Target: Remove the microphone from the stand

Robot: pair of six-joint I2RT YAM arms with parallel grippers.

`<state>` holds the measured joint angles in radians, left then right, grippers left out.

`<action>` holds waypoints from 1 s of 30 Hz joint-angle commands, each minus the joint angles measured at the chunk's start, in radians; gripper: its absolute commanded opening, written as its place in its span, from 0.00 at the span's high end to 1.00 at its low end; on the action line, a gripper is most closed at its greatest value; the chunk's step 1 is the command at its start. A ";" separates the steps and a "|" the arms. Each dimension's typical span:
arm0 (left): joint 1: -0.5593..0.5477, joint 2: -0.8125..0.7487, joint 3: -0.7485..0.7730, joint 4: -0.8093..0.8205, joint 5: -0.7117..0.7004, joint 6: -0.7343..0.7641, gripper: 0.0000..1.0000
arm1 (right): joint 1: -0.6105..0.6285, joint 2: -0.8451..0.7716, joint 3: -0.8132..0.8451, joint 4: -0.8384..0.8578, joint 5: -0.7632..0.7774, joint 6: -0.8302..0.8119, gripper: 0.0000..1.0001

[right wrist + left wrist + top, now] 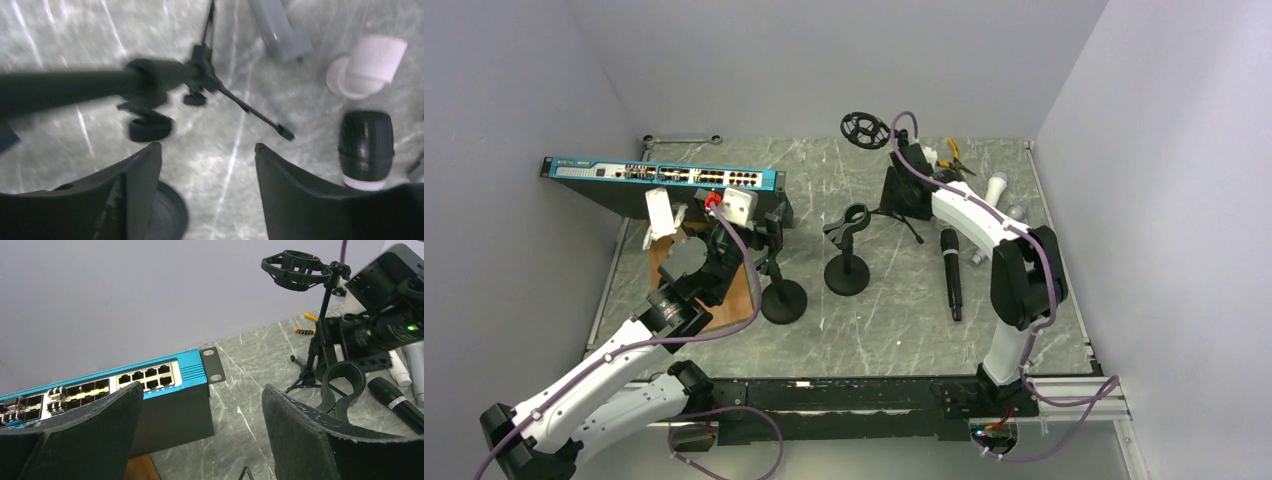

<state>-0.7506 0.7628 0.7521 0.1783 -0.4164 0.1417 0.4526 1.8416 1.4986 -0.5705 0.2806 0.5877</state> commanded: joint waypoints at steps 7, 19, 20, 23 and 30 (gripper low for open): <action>-0.003 0.006 0.032 0.034 0.006 -0.007 0.09 | -0.164 -0.314 -0.387 0.394 -0.487 0.067 0.04; -0.004 0.008 0.033 0.033 0.008 -0.010 0.09 | -0.333 -0.216 -0.643 1.086 -0.899 0.618 0.02; -0.005 0.006 0.033 0.033 0.008 -0.011 0.09 | -0.333 -0.190 -0.645 1.120 -0.904 0.646 0.03; -0.003 0.004 0.031 0.034 0.008 -0.011 0.09 | -0.333 -0.134 -0.636 1.220 -0.918 0.729 0.07; -0.004 0.002 0.033 0.033 0.014 -0.011 0.09 | -0.329 -0.047 -0.578 1.226 -0.886 0.776 0.27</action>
<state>-0.7506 0.7700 0.7521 0.1776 -0.4156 0.1371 0.1215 1.7733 0.8639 0.5583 -0.6044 1.3022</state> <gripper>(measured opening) 0.911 0.790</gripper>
